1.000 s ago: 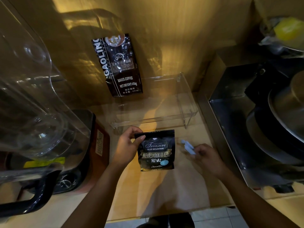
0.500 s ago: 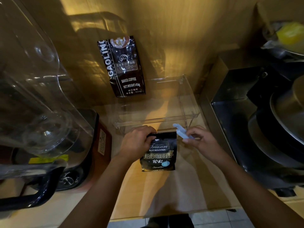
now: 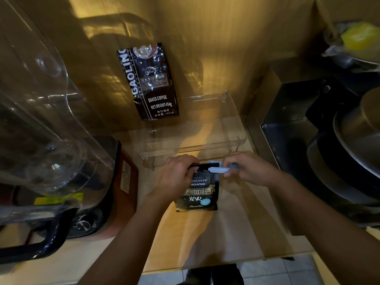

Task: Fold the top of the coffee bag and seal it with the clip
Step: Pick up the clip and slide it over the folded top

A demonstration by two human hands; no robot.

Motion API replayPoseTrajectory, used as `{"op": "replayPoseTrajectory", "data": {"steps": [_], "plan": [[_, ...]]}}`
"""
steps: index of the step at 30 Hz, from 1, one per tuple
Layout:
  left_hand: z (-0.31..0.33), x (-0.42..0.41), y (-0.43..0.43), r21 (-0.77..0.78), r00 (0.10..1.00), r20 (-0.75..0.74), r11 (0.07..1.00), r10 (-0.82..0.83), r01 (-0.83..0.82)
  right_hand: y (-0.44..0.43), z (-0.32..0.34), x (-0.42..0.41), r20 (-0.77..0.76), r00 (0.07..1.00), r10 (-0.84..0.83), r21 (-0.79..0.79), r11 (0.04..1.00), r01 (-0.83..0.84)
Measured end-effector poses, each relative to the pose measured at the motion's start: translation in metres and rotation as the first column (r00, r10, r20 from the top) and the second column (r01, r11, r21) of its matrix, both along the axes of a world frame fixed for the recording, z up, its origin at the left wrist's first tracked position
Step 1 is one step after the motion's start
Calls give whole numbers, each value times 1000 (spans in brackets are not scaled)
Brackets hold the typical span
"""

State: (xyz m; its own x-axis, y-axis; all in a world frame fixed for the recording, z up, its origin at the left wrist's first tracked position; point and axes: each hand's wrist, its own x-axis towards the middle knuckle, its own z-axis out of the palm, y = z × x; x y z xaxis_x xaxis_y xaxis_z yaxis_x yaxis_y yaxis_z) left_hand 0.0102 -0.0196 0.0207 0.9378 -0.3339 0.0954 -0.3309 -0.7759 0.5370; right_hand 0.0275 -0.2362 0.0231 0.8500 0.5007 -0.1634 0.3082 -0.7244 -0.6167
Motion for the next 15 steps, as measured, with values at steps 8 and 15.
{"op": "replayPoseTrajectory", "data": {"steps": [8, 15], "plan": [[-1, -6, -14, -57, 996, 92, 998, 17, -11, 6, 3, 6, -8, 1000, -6, -2, 1000, 6], [-8, -1, -23, -83, 997, 66, 996, 46, -40, 6, -4, -3, 13, 994, -113, 52, 992, 112]]}}
